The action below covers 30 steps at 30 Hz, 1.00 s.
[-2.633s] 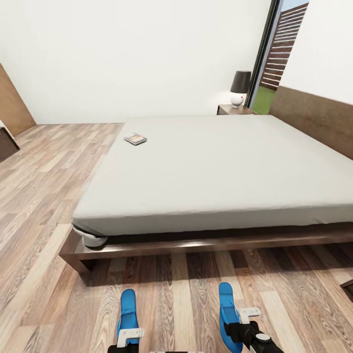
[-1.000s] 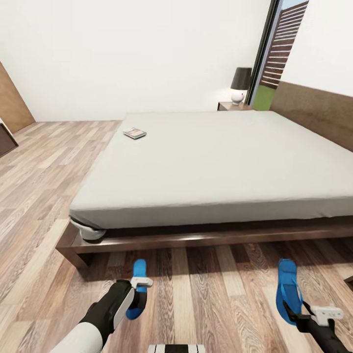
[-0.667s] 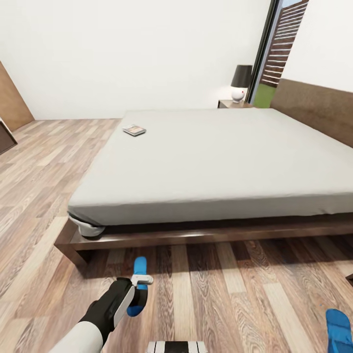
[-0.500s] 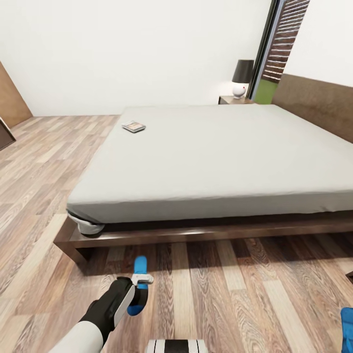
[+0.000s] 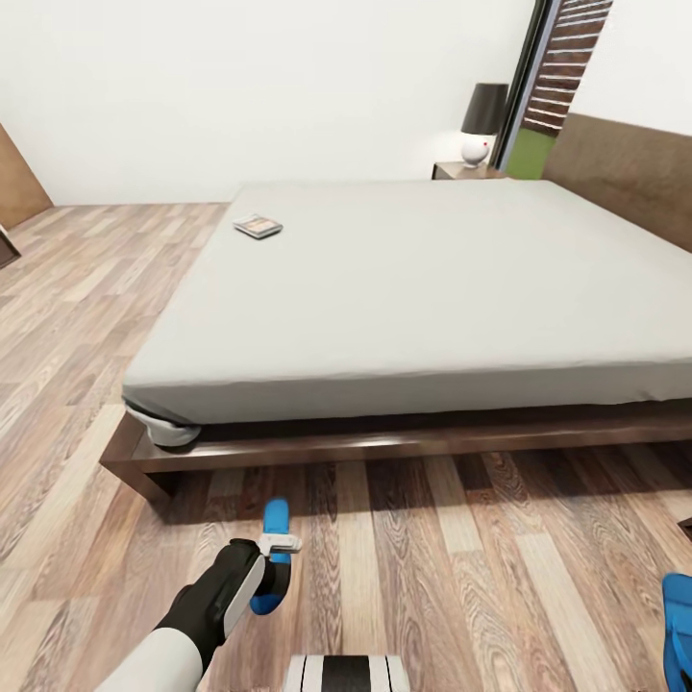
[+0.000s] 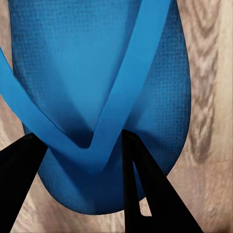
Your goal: In the bedroom, move the book from the bed onto either nightstand, and place the two sandals side by side next to the bed.
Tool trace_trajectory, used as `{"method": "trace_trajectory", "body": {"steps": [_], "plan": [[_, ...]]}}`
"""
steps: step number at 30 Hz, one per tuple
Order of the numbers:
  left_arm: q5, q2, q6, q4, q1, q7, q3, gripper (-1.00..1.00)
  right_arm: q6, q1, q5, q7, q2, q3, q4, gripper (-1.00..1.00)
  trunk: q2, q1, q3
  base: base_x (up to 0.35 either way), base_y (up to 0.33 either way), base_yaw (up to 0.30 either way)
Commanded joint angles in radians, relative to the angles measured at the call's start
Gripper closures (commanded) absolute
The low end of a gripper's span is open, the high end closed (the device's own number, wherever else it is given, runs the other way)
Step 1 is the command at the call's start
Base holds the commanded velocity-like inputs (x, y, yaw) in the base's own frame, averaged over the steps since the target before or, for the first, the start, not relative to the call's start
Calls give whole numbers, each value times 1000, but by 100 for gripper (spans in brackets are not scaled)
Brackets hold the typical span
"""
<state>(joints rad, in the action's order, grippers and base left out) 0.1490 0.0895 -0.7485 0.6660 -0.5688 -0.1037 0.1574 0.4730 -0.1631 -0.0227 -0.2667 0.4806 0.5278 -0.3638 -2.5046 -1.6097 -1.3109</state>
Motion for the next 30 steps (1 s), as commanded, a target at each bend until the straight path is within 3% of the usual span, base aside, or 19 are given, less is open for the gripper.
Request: {"method": "trace_trajectory", "body": {"steps": [1, 12, 17, 30], "plan": [[11, -1, -4, 1, 0, -10, 4, 100, 2, -1, -2, -7, 0, 9, 1, 100, -1, 0, -5, 0, 0, 0], [13, -1, -5, 30, 0, -8, 4, 100, 4, -1, -2, -8, 0, 11, 0, 100, -3, -5, -63, 0, 0, 0], [12, 1, -3, 36, 0, -10, 4, 100, 6, -1, -2, -8, 0, 9, 0, 100, -3, -5, -64, 38, 0, 0], [11, 1, -3, 43, 0, -10, 4, 100, 6, -1, -2, -8, 0, 9, 0, 100, -3, -5, -64, 319, 0, 0]]}}
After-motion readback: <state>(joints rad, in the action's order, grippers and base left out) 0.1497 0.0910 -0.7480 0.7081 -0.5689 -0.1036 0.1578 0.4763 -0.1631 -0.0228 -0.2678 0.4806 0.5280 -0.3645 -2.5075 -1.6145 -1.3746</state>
